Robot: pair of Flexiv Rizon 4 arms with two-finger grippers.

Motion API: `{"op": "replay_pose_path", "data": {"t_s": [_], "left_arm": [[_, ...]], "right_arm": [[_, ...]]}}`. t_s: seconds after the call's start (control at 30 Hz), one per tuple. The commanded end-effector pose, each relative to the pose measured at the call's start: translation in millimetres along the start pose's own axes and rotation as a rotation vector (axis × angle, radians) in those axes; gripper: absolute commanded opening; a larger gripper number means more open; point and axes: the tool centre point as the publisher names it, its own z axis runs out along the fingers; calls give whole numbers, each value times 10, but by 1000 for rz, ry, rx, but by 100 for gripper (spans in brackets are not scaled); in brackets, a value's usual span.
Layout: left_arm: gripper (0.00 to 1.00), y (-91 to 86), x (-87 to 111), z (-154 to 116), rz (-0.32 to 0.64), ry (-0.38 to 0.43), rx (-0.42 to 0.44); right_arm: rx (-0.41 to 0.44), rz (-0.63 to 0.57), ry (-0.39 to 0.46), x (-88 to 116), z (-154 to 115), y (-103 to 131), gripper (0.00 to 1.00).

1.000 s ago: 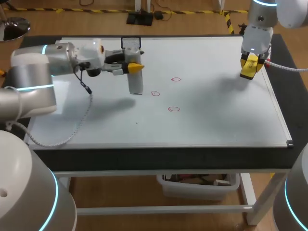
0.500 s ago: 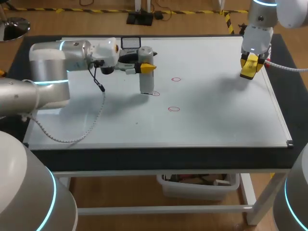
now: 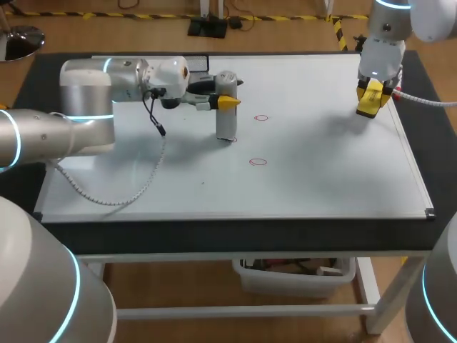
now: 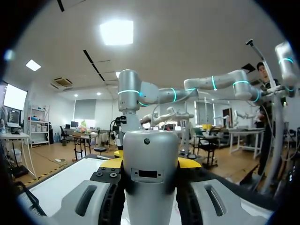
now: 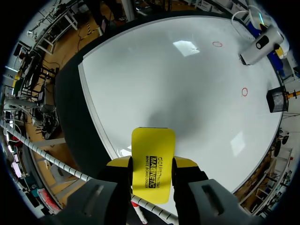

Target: Pick up the inspection probe, press it on each red-marked spot on the whiteboard one by one, put down the probe, pick up the eraser, and wipe off all the red marks.

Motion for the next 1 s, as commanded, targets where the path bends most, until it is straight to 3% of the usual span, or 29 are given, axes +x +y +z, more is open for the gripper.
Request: {"op": "replay_pose_path", "data": {"t_s": [0.03,1.0], "left_arm": [[0,63,-72,27,-4,32,15],[0,150,-10,37,6,53,-77]], "right_arm": [[0,-2,2,4,-6,-11,0],[0,-2,2,4,-6,-11,0]]}}
